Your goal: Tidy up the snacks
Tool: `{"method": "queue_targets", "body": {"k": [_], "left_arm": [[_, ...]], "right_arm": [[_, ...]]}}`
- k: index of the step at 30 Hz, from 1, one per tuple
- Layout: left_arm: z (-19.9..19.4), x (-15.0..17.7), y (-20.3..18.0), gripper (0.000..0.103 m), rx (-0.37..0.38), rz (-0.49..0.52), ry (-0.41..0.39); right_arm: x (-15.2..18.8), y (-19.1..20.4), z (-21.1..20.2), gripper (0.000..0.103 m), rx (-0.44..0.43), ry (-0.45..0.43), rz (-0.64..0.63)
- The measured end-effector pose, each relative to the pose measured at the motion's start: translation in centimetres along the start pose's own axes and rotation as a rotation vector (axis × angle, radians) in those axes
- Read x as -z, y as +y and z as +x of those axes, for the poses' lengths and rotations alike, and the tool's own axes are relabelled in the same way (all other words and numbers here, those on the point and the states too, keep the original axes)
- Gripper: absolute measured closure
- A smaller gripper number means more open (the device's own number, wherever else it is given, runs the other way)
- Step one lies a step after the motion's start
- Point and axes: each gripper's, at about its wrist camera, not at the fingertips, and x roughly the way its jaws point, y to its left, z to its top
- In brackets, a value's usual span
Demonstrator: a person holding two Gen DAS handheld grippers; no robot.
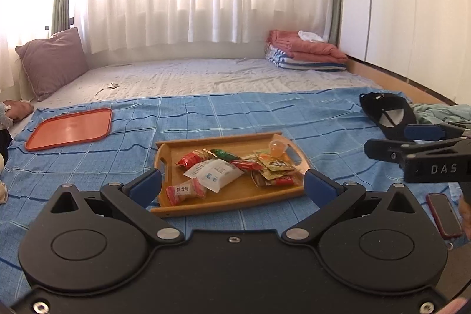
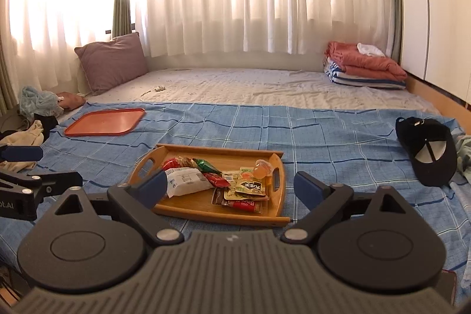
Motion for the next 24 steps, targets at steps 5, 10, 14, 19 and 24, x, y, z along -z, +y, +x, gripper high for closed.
{"method": "queue_targets", "body": {"k": [5, 10, 14, 19, 24], "left_arm": [[-1.0, 2.8, -0.3, 0.000, -0.024, -0.021, -0.017], [0.1, 5.7, -0.3, 0.000, -0.067, -0.026, -0.013], [2.1, 8.4, 0.1, 0.000, -0.113, -0.043, 0.015], [4.9, 11.5, 0.5, 0.000, -0.143, -0.051, 0.051], [7.9, 14.1, 1.1, 0.000, -0.157, -0.080, 0.100]], "right_arm": [[2.4, 0.4, -1.6, 0.005, 0.011, -0.027, -0.014], [5.2, 0.7, -1.6, 0.004, 0.042, -0.064, -0.004], [7.9, 1.2, -0.3, 0.004, 0.080, -0.064, -0.031], [11.4, 1.0, 2.0, 0.004, 0.076, -0.017, 0.008], [14.4, 1.2, 4.4, 0.004, 0.101, 0.015, -0.013]]}}
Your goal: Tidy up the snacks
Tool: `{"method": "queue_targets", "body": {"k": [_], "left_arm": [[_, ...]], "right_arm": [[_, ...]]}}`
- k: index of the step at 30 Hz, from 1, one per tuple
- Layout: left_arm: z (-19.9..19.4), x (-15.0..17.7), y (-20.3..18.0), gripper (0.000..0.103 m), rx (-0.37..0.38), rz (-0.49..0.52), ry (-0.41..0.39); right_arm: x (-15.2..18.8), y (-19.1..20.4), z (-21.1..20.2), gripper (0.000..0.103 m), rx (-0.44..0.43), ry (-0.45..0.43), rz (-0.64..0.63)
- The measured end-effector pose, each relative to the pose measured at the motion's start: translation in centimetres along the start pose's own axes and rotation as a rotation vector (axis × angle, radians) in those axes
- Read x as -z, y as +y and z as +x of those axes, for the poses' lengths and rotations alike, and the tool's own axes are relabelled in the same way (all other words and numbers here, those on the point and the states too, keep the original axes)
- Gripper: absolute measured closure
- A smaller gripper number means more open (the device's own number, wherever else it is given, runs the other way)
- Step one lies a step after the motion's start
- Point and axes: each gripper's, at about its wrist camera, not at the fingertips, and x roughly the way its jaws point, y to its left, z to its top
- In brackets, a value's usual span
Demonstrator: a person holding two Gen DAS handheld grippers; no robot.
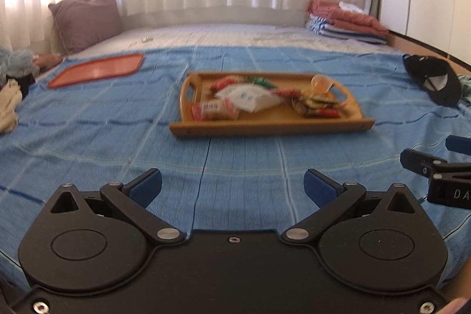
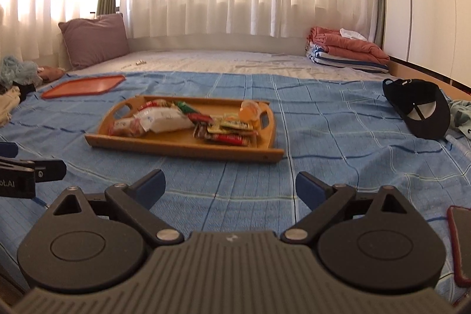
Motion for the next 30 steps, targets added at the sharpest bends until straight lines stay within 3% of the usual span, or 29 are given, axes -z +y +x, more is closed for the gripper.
{"method": "queue_targets", "body": {"k": [16, 30], "left_arm": [[7.4, 4.5, 0.9, 0.000, -0.023, -0.045, 0.105], [8.3, 4.7, 0.9, 0.000, -0.018, -0.009, 0.084]], "right_arm": [[5.6, 1.3, 5.6, 0.002, 0.026, 0.129, -0.036], [6.4, 1.3, 6.3, 0.000, 0.029, 0.146, -0.027]]}}
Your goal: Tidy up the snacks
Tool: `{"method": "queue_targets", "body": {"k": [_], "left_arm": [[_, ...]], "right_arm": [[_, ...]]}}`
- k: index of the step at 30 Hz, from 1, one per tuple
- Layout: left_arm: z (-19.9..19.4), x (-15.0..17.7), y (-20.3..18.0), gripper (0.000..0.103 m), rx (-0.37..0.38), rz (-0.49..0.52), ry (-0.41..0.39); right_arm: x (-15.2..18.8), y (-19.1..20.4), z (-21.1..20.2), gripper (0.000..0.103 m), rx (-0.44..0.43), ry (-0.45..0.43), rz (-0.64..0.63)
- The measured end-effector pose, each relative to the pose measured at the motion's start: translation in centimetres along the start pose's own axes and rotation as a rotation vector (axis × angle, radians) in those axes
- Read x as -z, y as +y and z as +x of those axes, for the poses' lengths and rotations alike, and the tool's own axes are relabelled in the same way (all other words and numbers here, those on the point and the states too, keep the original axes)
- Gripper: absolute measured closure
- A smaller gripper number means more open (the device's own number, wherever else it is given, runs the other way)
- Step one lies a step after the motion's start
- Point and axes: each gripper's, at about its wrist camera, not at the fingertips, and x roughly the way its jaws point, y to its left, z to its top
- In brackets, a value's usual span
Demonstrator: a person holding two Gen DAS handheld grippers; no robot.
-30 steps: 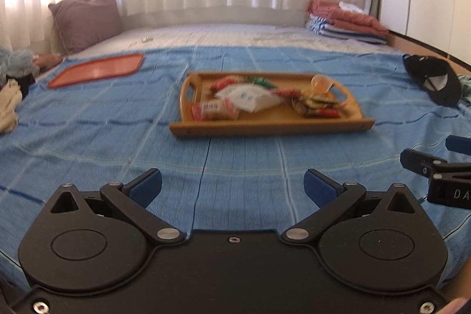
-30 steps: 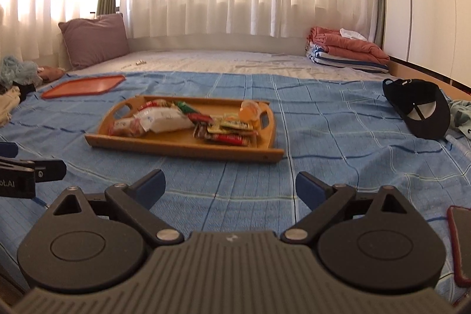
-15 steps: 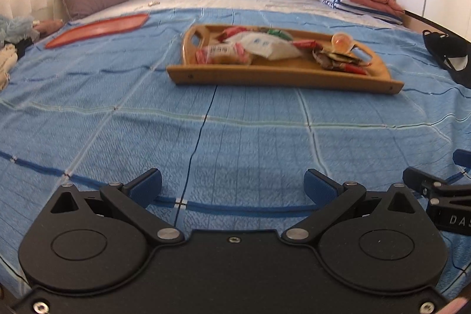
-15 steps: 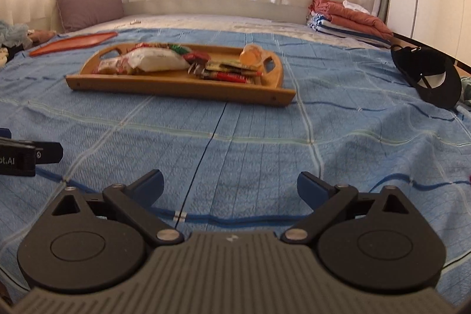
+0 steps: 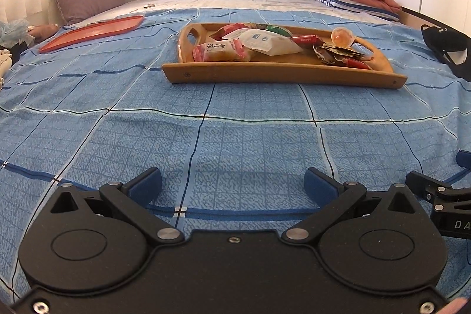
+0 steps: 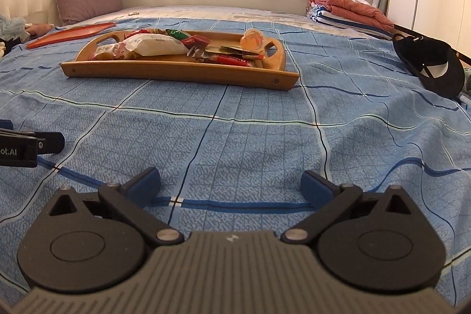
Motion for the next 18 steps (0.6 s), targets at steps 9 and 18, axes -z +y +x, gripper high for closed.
{"method": "queue_targets", "body": {"k": [9, 18], "left_arm": [[-0.01, -0.02, 0.13, 0.000, 0.006, -0.004, -0.001], [0.08, -0.18, 0.08, 0.000, 0.005, 0.002, 0.012]], "right_arm": [[-0.08, -0.12, 0.17, 0.000, -0.008, 0.010, 0.002], [-0.13, -0.05, 0.25, 0.000, -0.008, 0.017, -0.002]]}}
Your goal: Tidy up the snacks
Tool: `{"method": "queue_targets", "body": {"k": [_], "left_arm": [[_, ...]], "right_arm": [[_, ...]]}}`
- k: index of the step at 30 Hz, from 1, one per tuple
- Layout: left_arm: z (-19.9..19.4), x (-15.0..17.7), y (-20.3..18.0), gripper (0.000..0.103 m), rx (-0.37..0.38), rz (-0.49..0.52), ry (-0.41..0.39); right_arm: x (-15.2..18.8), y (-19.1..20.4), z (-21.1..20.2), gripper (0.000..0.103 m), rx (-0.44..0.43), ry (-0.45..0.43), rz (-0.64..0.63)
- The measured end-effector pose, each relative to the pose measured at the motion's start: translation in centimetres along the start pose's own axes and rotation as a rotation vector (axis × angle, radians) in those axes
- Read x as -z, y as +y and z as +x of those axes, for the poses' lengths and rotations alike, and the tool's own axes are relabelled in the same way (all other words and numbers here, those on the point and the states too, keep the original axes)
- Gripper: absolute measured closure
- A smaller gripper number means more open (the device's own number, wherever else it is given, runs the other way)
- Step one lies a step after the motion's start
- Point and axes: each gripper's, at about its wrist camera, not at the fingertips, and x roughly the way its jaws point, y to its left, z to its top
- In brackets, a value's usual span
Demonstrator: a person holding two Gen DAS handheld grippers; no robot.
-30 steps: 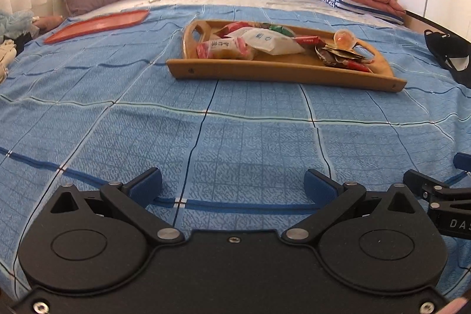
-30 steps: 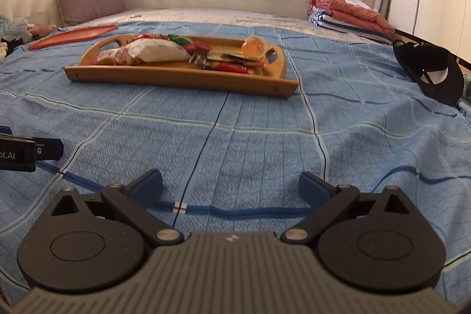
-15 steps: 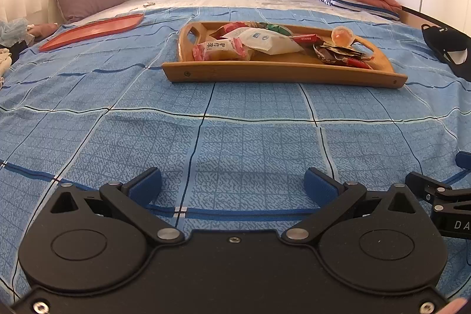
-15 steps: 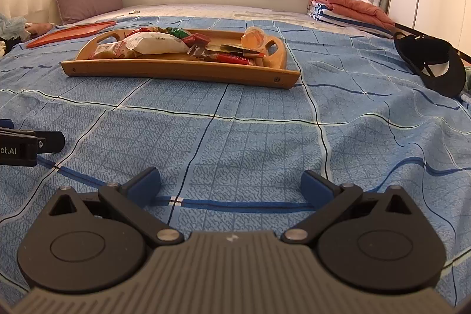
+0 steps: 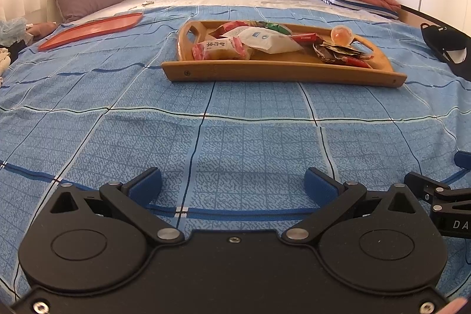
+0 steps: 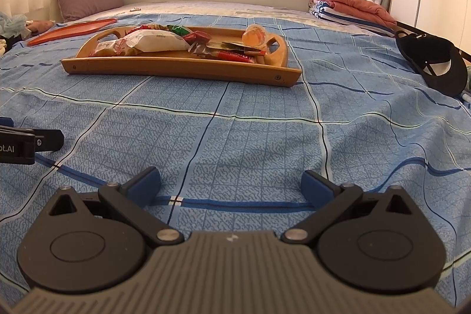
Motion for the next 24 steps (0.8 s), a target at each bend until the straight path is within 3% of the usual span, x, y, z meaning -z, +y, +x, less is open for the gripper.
{"method": "queue_targets", "body": {"k": [24], "left_arm": [[0.16, -0.03, -0.07, 0.000, -0.002, 0.002, 0.005]], "right_arm": [[0.00, -0.01, -0.01, 0.000, 0.000, 0.000, 0.000]]}}
